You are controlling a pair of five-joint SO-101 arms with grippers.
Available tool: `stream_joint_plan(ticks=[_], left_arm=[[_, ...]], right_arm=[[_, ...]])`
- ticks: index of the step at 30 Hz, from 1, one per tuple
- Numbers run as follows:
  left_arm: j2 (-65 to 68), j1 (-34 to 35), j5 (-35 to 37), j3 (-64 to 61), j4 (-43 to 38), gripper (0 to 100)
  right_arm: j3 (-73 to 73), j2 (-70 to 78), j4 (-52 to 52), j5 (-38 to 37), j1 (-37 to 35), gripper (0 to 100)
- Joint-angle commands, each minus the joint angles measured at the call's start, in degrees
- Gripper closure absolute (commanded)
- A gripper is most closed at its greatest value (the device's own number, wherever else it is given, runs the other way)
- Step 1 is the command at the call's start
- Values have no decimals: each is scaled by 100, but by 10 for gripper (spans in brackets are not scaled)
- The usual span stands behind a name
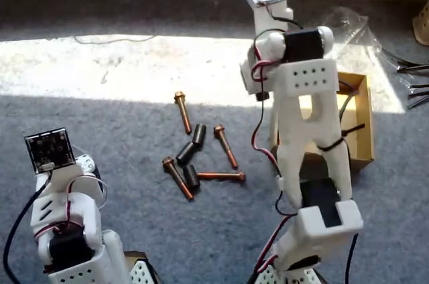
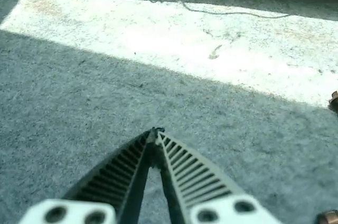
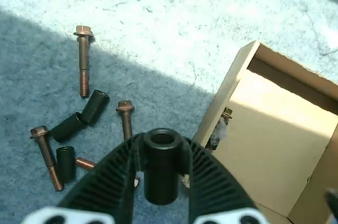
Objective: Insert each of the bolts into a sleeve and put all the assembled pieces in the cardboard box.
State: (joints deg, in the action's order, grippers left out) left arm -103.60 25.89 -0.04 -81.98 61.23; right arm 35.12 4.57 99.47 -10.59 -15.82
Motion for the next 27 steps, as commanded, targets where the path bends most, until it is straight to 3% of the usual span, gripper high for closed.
stream_joint_plan(ticks=[1,9,18,27], left_arm=[[-57,-418,-484,75,-35,989],[-48,-1191,-826,127,97,989],[-13,-1745,-1099,418,457,989],[1710,-1833,-1275,1411,360,989]], right_arm=[[-13,-1103,92,35,13,995],[-1596,-3073,-110,44,-593,995],[-4127,-4884,-1253,44,-602,995],[-6290,-6053,-2343,53,-602,995]])
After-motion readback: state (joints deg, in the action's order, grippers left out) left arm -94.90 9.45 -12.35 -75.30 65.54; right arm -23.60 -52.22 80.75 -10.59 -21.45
